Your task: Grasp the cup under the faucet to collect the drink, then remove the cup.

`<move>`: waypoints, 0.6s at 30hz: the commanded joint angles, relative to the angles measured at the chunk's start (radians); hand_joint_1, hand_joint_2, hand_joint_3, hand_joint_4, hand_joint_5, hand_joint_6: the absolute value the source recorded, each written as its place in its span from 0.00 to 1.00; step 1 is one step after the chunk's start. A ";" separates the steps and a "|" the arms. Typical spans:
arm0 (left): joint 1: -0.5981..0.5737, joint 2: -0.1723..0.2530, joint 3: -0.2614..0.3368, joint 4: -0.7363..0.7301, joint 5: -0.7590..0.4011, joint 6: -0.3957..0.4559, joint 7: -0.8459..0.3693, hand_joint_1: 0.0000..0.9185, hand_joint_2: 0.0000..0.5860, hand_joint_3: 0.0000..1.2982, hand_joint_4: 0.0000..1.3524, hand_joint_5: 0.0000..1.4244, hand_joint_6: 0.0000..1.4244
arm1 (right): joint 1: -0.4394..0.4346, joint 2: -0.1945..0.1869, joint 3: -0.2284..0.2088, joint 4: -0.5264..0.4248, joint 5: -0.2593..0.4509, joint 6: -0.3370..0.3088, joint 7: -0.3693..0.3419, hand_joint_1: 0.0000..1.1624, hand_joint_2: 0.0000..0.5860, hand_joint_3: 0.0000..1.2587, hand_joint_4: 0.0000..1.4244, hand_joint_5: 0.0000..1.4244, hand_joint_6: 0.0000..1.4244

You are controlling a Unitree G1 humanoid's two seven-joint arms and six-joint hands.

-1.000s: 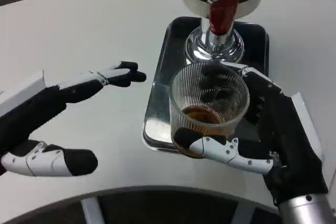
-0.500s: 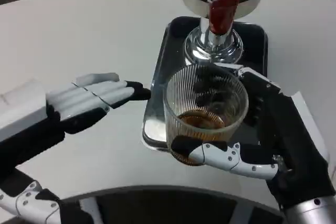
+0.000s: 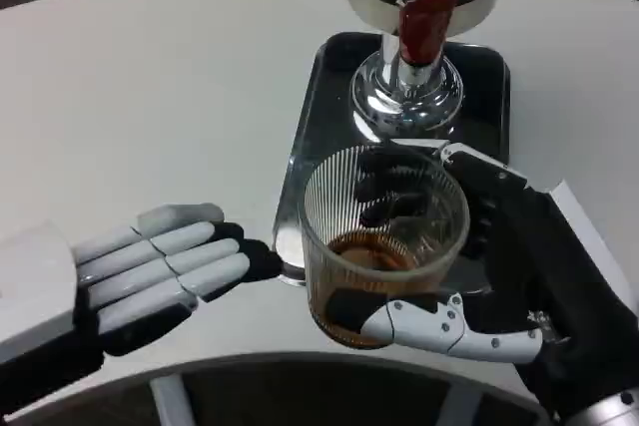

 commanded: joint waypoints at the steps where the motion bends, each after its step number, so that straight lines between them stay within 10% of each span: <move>1: 0.043 0.035 0.008 0.028 -0.043 -0.075 0.019 0.00 0.08 0.01 0.00 0.00 0.00 | 0.022 -0.002 0.022 -0.072 0.033 0.032 0.006 0.86 0.27 0.43 0.48 0.53 0.46; 18: 0.136 0.096 0.005 0.004 -0.123 -0.140 0.057 0.00 0.09 0.04 0.00 0.00 0.00 | 0.056 -0.072 -0.056 -0.185 0.138 0.123 0.036 0.86 0.28 0.43 0.48 0.53 0.46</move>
